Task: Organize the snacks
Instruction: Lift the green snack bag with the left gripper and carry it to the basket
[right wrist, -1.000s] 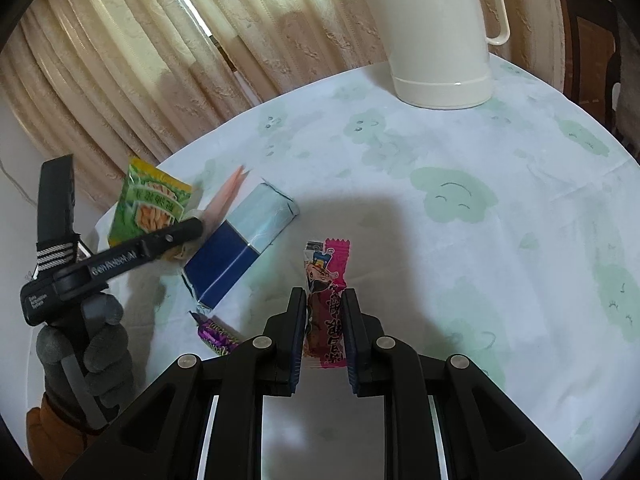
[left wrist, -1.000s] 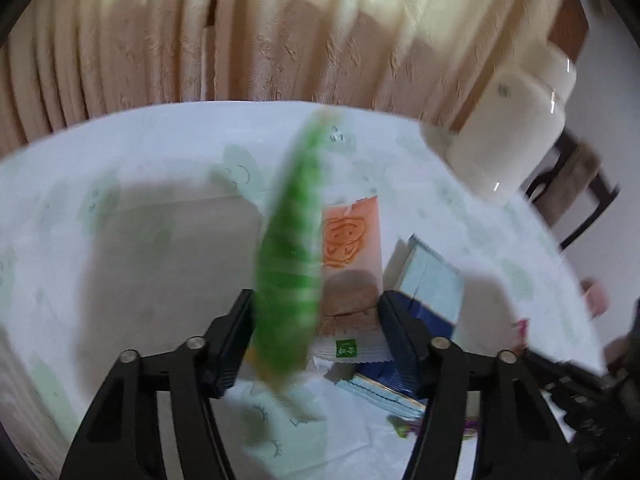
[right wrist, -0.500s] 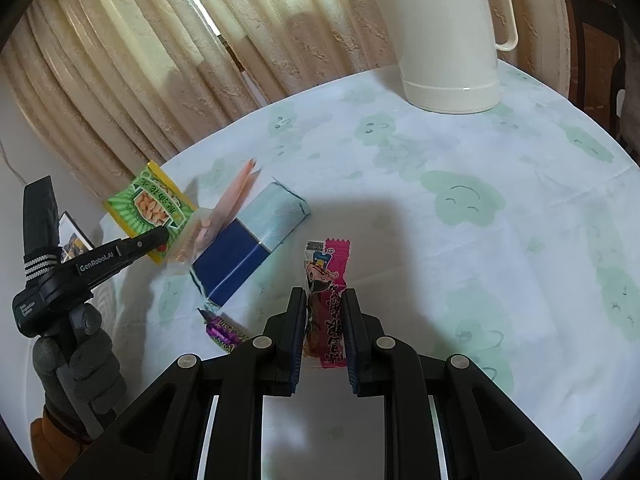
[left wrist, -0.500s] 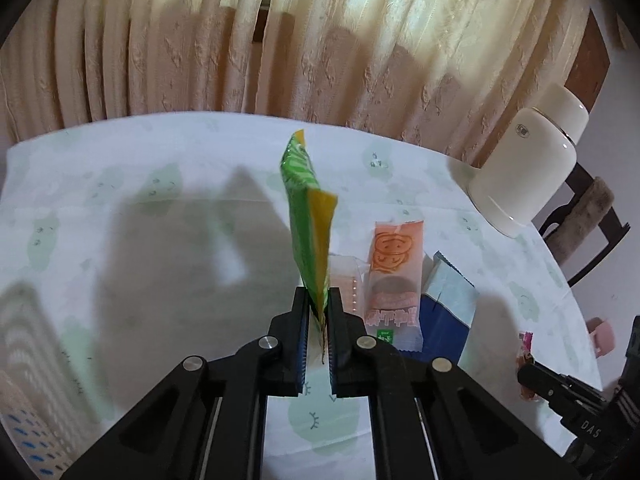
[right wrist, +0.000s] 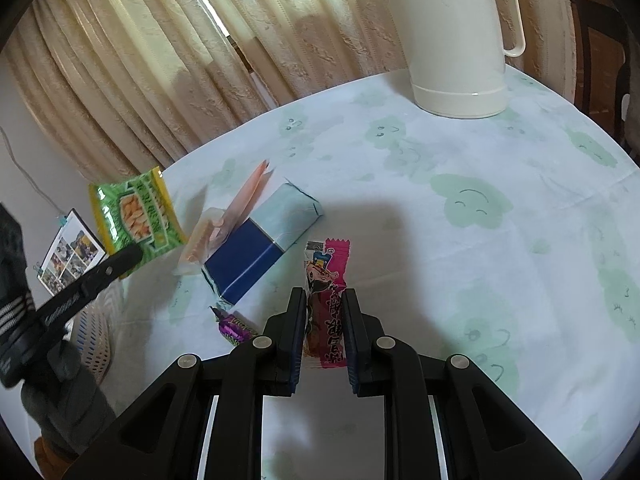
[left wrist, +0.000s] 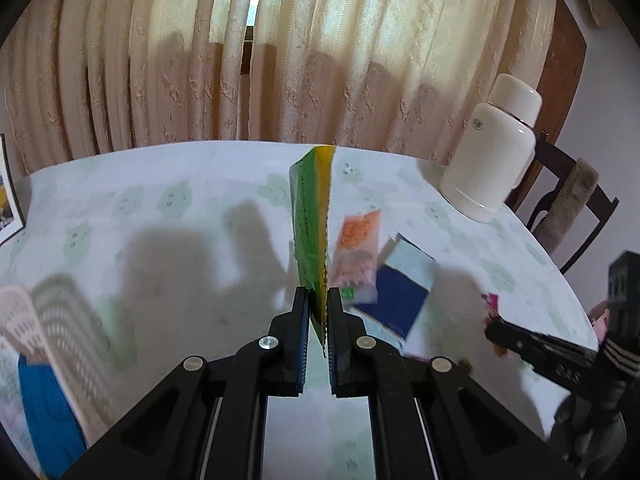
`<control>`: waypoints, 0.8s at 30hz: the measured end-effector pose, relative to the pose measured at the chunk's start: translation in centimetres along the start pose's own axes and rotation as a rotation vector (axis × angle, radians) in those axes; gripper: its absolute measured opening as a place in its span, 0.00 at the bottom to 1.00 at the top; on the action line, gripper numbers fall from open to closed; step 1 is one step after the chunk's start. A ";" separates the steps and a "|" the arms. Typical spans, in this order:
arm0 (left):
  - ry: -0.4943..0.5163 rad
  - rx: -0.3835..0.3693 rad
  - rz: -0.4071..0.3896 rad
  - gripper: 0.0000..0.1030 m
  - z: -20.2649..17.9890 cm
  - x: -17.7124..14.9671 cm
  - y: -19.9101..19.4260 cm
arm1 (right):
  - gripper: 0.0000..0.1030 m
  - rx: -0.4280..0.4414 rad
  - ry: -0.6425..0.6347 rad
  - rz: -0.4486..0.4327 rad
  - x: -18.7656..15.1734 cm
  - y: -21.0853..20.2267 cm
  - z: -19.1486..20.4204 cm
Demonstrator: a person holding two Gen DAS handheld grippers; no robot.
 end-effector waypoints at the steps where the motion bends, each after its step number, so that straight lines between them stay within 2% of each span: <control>1: 0.000 0.005 0.006 0.06 -0.1 -0.4 -0.2 | 0.19 0.002 0.000 0.000 0.0 0.0 0.0; 3: 0.005 0.030 0.031 0.10 -0.2 -1.3 -0.1 | 0.19 0.004 -0.001 -0.001 0.0 -0.1 0.1; 4: 0.018 0.044 0.037 0.24 -0.4 -1.6 0.1 | 0.19 0.005 -0.001 0.000 0.0 -0.1 0.1; 5: 0.043 0.071 0.038 0.33 -0.6 -1.8 0.5 | 0.19 0.006 -0.001 0.001 0.0 -0.1 0.2; 6: 0.056 0.091 0.030 0.48 -0.7 -1.9 0.7 | 0.19 0.007 -0.001 0.002 0.0 -0.1 0.2; 7: 0.069 0.112 0.021 0.51 -0.8 -1.9 1.0 | 0.19 0.008 -0.003 0.004 -0.1 0.0 0.2; 11: 0.120 0.179 0.010 0.49 -1.1 -2.0 2.1 | 0.19 0.004 -0.001 0.009 -0.2 0.1 0.1; 12: 0.121 0.184 0.004 0.38 -1.0 -2.0 2.3 | 0.19 0.004 0.001 0.010 -0.2 0.2 0.1; 13: 0.122 0.193 0.005 0.21 -0.7 -2.0 2.5 | 0.19 0.004 0.001 0.010 -0.2 0.2 0.2; 16: 0.121 0.216 -0.008 0.10 -0.2 -2.1 2.6 | 0.19 0.004 -0.007 0.010 -0.2 0.2 0.3; 19: 0.134 0.230 -0.036 0.09 -0.3 -2.1 1.8 | 0.19 0.004 -0.016 0.012 -0.4 0.2 0.4; 24: 0.107 0.190 -0.083 0.09 -0.7 -1.5 -0.5 | 0.19 0.031 -0.016 0.018 -0.6 0.2 0.8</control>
Point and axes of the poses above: each gripper's, at about its wrist camera, not at the fingertips, and y roughly the way its jaws point, z to its left, x to its top, the point moved 9 cm from there along y, roughly the way its jaws point, and after that the axes turned 2 degrees about z, right-handed, at the moved point
